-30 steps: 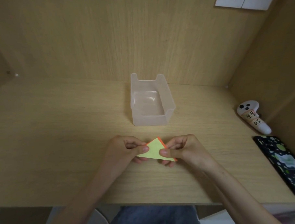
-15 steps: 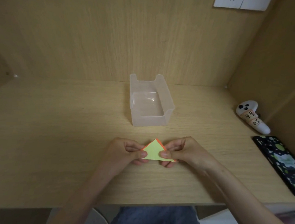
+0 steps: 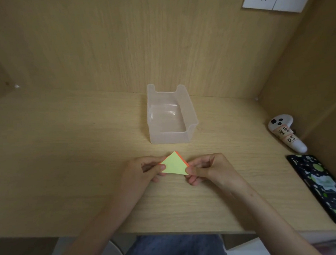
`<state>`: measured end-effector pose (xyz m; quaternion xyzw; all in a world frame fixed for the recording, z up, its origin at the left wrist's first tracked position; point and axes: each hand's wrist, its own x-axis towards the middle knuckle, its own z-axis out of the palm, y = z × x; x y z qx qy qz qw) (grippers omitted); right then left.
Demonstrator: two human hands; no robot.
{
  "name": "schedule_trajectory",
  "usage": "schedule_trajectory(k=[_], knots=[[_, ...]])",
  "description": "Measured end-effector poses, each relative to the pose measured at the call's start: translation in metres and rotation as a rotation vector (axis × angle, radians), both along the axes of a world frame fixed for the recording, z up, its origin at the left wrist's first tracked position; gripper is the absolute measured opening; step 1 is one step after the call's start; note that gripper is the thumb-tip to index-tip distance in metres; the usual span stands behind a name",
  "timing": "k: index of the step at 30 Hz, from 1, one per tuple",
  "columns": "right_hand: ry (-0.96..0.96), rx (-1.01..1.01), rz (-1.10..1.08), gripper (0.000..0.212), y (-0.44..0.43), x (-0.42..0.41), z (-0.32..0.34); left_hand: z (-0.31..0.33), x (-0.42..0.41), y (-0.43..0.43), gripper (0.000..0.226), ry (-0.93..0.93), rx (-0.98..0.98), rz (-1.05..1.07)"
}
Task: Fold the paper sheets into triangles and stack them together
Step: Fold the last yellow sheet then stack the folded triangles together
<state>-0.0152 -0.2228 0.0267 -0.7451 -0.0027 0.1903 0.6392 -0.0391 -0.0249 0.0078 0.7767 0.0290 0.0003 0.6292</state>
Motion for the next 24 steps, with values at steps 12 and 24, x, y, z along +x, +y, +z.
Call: schedule_trajectory(k=[12,24], knots=[[0.015,0.057,-0.062,0.01,0.003,-0.002,-0.001,-0.015,0.002,0.006,0.043,-0.206,0.33,-0.046],[-0.048,0.046,-0.1,0.011,0.005,-0.001,-0.007,-0.013,0.002,0.008,0.033,-0.159,0.205,-0.02]])
